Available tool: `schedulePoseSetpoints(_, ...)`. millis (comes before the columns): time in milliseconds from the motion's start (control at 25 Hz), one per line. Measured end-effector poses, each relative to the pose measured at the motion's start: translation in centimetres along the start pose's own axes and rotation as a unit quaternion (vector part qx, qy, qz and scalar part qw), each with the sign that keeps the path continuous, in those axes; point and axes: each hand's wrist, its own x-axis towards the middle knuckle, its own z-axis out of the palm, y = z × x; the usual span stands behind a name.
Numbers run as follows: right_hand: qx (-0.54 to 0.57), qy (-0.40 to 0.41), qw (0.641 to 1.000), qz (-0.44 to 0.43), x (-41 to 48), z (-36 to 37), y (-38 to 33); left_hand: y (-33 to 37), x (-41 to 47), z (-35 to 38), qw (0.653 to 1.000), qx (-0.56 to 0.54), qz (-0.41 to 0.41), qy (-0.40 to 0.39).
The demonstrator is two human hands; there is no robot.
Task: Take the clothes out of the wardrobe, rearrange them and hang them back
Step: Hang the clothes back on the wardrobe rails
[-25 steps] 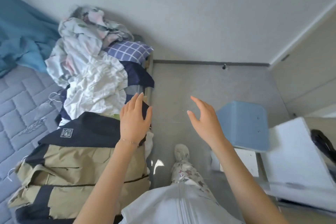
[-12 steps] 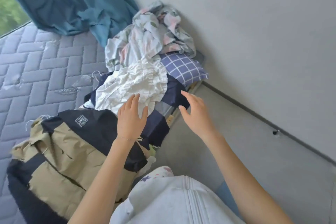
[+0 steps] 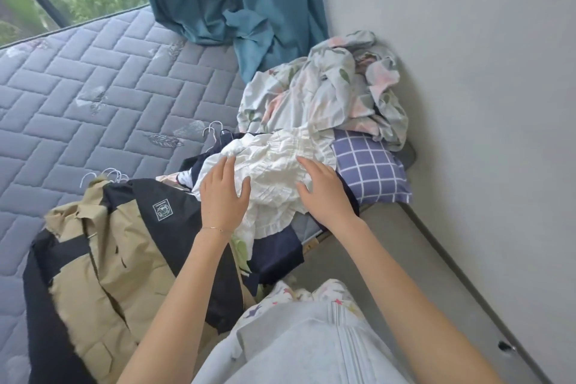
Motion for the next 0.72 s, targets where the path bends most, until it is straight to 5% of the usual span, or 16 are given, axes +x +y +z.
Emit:
schedulePoseSetpoints(360, -0.019, -0.110, 0.991, -0.077, 15.8, 0.9, 2.9, -0.5, 8.9, 3.9, 0.993, 0.037, -0.107, 0.037)
schedulePoseSetpoints(720, -0.072, -0.215, 0.968, -0.106, 33.1, 14.2, 13.0, -7.1, 17.1, 19.1, 0.958, -0.057, -0.273, 0.070)
